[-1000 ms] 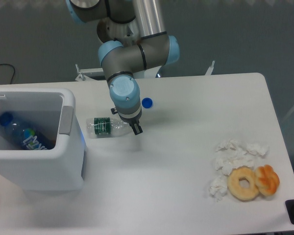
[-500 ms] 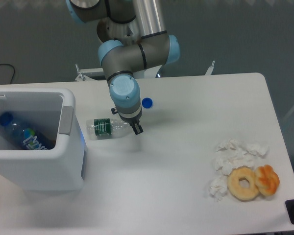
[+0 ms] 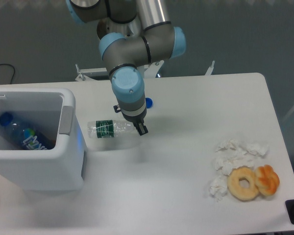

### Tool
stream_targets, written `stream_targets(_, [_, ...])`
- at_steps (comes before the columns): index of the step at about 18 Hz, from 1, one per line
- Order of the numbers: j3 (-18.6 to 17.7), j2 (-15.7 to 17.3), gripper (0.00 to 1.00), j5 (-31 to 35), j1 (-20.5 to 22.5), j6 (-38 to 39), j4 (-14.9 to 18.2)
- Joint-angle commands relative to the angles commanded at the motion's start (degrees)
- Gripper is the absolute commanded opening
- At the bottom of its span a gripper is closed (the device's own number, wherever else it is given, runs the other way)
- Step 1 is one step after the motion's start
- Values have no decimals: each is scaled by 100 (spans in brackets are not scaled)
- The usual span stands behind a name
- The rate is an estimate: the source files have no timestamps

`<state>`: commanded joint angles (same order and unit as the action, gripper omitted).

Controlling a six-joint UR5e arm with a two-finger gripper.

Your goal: Pick up the plastic bottle

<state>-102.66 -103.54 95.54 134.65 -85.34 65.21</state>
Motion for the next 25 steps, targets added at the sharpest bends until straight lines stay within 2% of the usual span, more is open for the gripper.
stream_targets(2, [97,97,37,-9,88,-44,0])
stream_targets(11, [106,501,37,-9,527,-1019,106])
stream_targets(16, [229,563,36,18,580,-1046,106])
stream_targets(18, [361,624,36,-9,589,-1046,254])
stream_targets(20, [414,694,36,-35,711,-1046,448])
stream_targets(25, [423,774,36,-448,1037,-1046,466])
